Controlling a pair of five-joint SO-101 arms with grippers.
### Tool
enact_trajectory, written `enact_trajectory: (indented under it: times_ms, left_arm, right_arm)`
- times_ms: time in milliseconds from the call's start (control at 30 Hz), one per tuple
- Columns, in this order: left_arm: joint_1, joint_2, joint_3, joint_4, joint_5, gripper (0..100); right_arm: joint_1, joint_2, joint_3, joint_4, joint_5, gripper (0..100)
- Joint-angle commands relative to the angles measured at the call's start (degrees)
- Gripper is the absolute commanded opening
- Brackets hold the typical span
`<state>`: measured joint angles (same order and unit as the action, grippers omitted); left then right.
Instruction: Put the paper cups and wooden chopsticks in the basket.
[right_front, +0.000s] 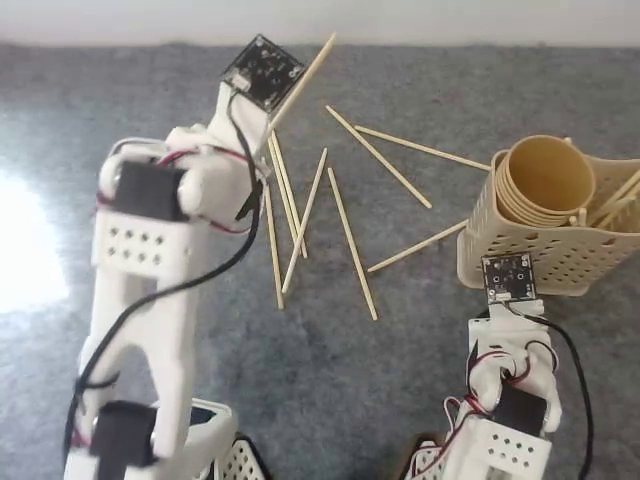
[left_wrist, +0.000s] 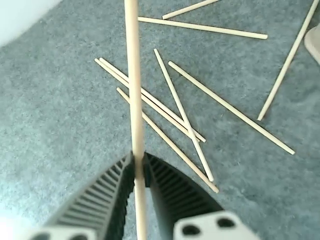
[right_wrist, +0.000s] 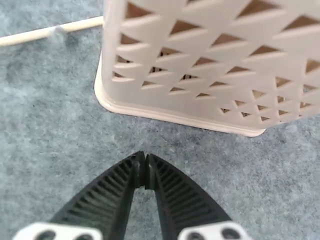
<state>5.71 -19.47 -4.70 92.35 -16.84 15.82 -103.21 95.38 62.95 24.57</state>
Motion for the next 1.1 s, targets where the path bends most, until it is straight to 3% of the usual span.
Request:
enact_trajectory:
  times_ms: [0,133,367,467,867,1067]
  left_arm:
    - [0.62,-6.59,-1.89,2.99,0.18,1]
    - [5.27,-11.69,-1.71,8.35,-2.02,1]
    - [13.45,-25.23,7.96,8.0,-1.23,1]
    - [15.38,-31.56,11.56,4.84,3.34,1]
    - [20.92,-54.77,40.48,-28.4,21.19,1]
    - [20.92,-62.86,55.25,-49.32,22.77,1]
  right_arm:
    - [-0.04,-0.75,0.79,-0.66,0.62,0.9]
    - [-0.04,-0.75,0.79,-0.75,0.62,0.9]
    - [-0.04,-0.75,0.79,-0.66,0.62,0.9]
    - [-0.04,-0.75,0.79,-0.66,0.62,0.9]
    - [-0.22,-0.75,0.97,-0.57,0.88,0.9]
    - [-0.31,-0.75,0.97,-0.57,0.88,0.9]
